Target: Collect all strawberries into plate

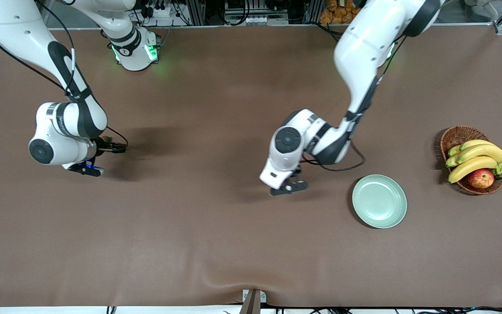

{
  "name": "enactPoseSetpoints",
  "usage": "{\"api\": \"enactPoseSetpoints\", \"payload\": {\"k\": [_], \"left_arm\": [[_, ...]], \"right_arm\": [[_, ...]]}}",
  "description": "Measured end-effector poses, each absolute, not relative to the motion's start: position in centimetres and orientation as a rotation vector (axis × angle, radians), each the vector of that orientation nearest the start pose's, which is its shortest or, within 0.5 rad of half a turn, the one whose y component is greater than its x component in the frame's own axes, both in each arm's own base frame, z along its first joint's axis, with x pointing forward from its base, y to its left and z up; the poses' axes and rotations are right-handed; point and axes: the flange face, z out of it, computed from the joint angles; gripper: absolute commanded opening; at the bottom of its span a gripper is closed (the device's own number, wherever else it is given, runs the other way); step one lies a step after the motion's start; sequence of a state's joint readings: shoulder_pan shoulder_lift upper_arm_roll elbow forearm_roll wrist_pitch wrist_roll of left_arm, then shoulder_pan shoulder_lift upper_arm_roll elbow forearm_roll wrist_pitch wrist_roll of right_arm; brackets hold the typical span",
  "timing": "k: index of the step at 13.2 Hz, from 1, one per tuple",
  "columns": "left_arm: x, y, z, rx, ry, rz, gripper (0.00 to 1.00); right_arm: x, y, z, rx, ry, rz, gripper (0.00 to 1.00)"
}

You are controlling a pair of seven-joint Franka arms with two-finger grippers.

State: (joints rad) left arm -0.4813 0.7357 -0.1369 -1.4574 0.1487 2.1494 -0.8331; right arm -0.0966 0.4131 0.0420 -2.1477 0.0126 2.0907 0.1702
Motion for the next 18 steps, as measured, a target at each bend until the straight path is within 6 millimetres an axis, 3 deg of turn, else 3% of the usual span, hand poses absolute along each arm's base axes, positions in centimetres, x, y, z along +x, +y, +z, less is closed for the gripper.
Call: {"api": "enactPoseSetpoints", "payload": {"k": [2,3,5,8,9,10,11,12,13,14,15,18], "left_arm": [[62.7,-32.7,28.8,-3.06,-0.224,0.043,0.0],[63.7,-29.1,29.5,-3.056,-0.21,0.059,0.0],[65.0,-23.1,28.7,-3.054,-0.186,0.109,0.0],[65.6,-18.4,26.1,-3.048,-0.195,0.185,0.0],[65.7,-17.1,25.2,-3.049,-0.195,0.198,0.0],[65.9,-15.6,24.3,-3.054,-0.196,0.2,0.0],[66.0,-14.1,23.5,-3.062,-0.191,0.197,0.0],[66.2,-12.6,22.7,-3.07,-0.187,0.192,0.04],[66.3,-11.2,22.0,-3.076,-0.186,0.19,0.29],[66.3,-10.1,21.6,-3.079,-0.188,0.192,0.74],[66.4,-9.1,21.3,-3.082,-0.19,0.195,1.0],[66.8,-8.3,22.0,-3.084,-0.204,0.179,1.0]], "right_arm": [[50.9,-2.7,16.7,-3.022,0.366,0.757,1.0],[50.8,-2.8,16.3,-3.019,0.37,0.758,1.0],[50.8,-2.9,15.8,-3.012,0.381,0.757,1.0],[50.9,-2.9,15.8,-3.005,0.393,0.749,1.0],[50.9,-2.9,15.8,-3.006,0.394,0.745,0.8],[51.0,-2.9,15.8,-3.006,0.395,0.741,0.3],[51.0,-2.9,15.7,-3.006,0.397,0.737,0.0],[51.0,-3.0,15.7,-3.004,0.401,0.736,0.0],[51.0,-3.2,15.7,-3.001,0.408,0.736,0.0],[51.0,-3.4,15.7,-2.999,0.415,0.736,0.0],[50.9,-3.6,15.7,-2.997,0.42,0.736,0.0],[51.1,-3.6,15.8,-2.996,0.412,0.729,0.0]]}}
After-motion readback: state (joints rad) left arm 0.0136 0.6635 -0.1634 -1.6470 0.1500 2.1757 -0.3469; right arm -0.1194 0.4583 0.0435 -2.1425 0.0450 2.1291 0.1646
